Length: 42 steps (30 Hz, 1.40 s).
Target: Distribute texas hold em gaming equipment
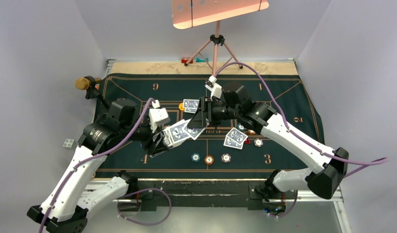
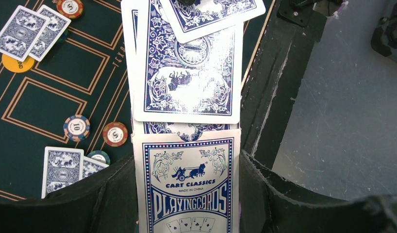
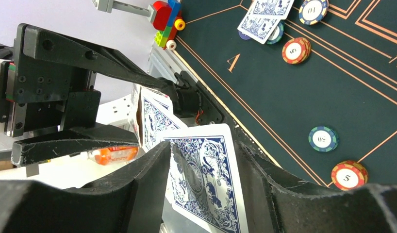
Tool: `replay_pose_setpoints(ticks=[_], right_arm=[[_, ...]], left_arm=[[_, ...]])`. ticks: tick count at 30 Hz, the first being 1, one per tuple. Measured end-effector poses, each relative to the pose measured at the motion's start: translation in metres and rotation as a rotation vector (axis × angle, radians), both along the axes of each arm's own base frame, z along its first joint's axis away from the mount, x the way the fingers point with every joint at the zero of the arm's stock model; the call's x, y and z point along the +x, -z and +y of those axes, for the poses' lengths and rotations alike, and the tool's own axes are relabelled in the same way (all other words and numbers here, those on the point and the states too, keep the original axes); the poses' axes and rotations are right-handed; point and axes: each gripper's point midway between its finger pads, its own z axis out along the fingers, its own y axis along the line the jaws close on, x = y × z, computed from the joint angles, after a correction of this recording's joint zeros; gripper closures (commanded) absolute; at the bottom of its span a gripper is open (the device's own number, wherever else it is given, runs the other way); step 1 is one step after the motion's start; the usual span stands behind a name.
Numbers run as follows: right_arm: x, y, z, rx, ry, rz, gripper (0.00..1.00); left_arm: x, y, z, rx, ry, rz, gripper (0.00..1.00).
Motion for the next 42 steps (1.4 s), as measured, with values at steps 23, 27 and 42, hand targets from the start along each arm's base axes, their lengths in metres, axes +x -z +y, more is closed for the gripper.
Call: replay_pose_setpoints(ticks=[23,27,42], right_arm=[[-0.003,0.006,-0.014,-0.111,-0.015,0.006,0.46],[-0.001,0.005,-0.014,-0.108,-0.012,0.007,0.49],[0.029,0.004,0.005,-0.092,0.023,0.097,0.68]], left_arm=[[0.009,0.002,0.001,0.015,-0.049,0.007,0.84],[0.01,0.002,0.001,0.014,-0.051,0.006,0.85],[0.009,0.008,-0.006,0.005,-0.058,0.1,0.91]])
